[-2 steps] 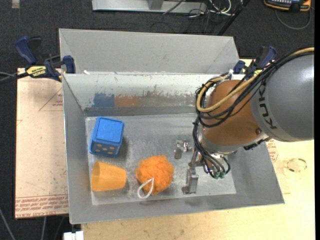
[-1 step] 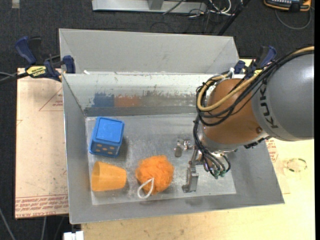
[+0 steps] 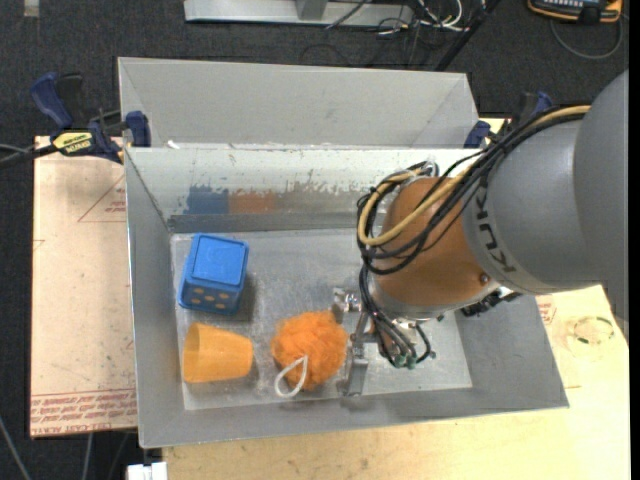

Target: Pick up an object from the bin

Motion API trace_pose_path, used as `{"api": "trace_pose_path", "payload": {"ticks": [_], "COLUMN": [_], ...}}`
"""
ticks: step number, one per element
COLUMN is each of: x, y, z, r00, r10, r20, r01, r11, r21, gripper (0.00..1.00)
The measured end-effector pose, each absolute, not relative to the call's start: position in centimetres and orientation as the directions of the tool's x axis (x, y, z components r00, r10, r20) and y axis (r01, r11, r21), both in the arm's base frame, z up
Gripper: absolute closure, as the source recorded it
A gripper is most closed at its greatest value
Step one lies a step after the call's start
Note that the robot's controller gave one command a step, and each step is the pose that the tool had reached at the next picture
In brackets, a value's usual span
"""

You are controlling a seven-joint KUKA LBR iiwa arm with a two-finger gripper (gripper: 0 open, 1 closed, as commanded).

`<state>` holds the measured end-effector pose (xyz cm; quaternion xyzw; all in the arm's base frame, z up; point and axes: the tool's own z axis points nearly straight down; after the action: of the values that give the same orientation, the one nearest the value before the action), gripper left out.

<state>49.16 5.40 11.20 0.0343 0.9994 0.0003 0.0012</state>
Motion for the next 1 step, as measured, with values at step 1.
{"api": "trace_pose_path", "payload": {"ticks": [1], "x": [48.82], "y": [7.55], "z": [7.78], "r00": [-0.999], "r10": [0.044], "r20": [0.000], "r01": [0.044], "r11": [0.999], "r21": [0.003], "gripper": [0.00]}}
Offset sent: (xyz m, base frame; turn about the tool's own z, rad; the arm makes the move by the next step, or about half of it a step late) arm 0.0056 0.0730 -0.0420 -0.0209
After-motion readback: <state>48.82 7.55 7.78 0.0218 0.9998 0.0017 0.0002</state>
